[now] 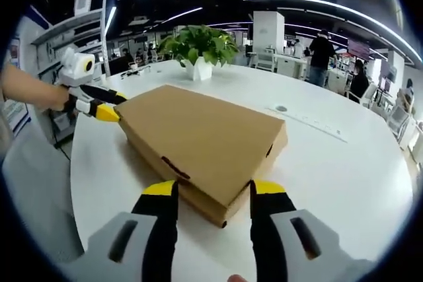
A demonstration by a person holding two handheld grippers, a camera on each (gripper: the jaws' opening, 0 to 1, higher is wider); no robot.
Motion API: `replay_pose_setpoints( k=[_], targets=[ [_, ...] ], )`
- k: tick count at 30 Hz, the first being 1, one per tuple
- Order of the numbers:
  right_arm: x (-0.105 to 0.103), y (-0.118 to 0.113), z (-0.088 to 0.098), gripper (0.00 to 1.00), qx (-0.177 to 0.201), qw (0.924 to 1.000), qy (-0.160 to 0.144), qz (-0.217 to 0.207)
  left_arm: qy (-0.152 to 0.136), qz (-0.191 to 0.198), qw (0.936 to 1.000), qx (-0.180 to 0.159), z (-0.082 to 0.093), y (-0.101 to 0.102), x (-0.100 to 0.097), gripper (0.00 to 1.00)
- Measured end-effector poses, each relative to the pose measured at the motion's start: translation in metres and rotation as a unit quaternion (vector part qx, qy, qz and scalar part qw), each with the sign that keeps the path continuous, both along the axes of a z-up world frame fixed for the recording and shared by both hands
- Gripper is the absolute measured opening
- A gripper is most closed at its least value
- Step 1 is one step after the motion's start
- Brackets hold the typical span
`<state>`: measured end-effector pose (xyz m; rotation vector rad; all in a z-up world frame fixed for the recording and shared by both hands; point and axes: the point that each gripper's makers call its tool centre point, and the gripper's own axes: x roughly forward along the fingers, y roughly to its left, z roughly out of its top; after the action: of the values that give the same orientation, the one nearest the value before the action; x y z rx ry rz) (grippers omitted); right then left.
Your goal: Operate the shoe box by opening the lid, removing the specified soft item, and placing it in the target area until the item is outside and the box remains undamaged.
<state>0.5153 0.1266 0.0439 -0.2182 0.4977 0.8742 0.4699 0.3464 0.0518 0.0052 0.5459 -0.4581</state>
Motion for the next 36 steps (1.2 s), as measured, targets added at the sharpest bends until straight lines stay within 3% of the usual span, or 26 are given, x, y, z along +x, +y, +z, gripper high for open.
replay_pose_setpoints(
  k=[36],
  targets=[
    [-0.064,0.057,0.001,0.35,0.007,0.9998,0.004,0.021,0.025,-0.014,0.9996,0.006,-0.002,0.062,-0.054,0.5]
  ],
)
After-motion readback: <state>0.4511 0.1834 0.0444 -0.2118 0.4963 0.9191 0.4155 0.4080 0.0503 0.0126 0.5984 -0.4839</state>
